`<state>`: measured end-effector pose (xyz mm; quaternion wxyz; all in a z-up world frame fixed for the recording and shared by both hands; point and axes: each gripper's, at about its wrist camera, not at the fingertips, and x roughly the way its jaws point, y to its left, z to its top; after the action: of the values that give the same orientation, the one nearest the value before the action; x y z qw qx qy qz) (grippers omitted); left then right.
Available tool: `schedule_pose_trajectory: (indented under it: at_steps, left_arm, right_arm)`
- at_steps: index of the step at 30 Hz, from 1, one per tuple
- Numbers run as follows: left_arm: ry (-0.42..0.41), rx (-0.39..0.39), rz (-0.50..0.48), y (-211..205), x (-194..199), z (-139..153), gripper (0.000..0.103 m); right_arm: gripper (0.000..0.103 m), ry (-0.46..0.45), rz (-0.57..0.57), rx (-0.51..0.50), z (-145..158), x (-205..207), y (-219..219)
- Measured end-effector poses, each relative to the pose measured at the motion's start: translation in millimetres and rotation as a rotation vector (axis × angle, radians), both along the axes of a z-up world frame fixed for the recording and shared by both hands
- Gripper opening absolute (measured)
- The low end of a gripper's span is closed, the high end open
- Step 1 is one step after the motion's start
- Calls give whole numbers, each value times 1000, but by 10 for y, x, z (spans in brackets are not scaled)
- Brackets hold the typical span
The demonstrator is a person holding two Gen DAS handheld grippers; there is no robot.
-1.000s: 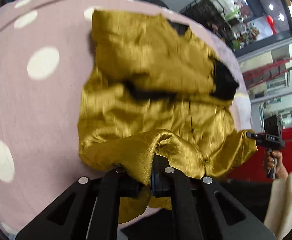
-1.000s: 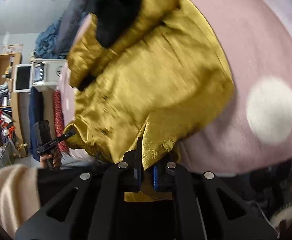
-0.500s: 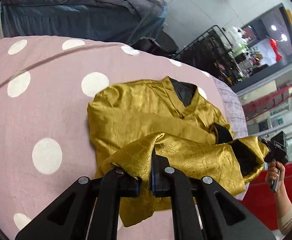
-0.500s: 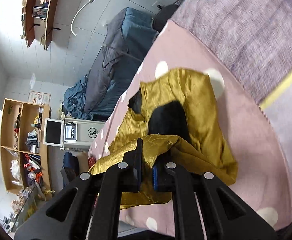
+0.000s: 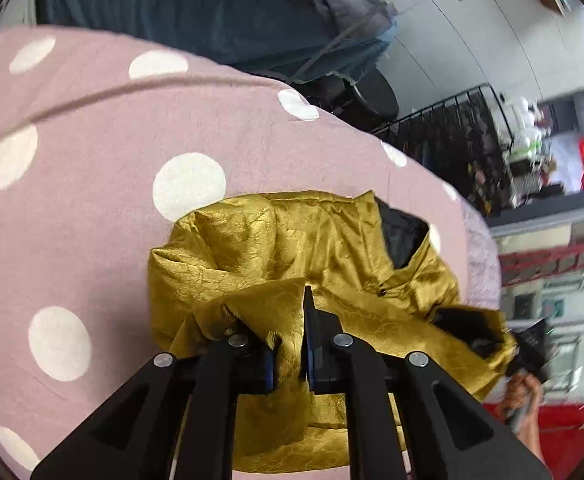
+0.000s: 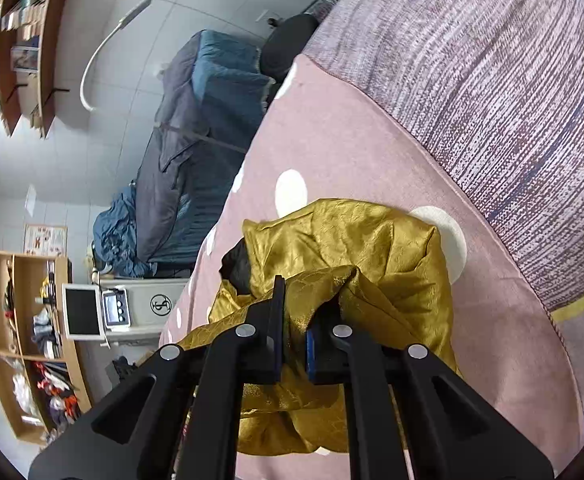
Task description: Fold large clothes
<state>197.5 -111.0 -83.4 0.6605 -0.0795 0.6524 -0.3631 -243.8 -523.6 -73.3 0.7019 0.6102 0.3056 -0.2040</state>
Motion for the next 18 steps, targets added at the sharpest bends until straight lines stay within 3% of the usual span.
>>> schedule_pose_trajectory:
  at_steps: [2, 5, 8, 9, 13, 18]
  left_arm:
    - [50, -71, 40, 64, 67, 38, 20]
    - [70, -164, 103, 213, 154, 175, 47]
    - [-22, -191, 193, 442, 228, 398, 78]
    - [-63, -190, 224, 519, 249, 477, 83]
    - [-155, -140, 215, 646, 193, 678, 83]
    - [-318, -21, -67, 287, -643, 755, 83]
  right_arm:
    - [9, 16, -12, 14, -100, 51, -49]
    - [9, 54, -14, 13, -200, 110, -97]
    - [9, 59, -27, 33, -289, 135, -140]
    - [9, 59, -33, 43, -321, 153, -160]
    - [9, 74, -29, 55, -423, 268, -229]
    - [9, 84, -71, 67, -526, 401, -311]
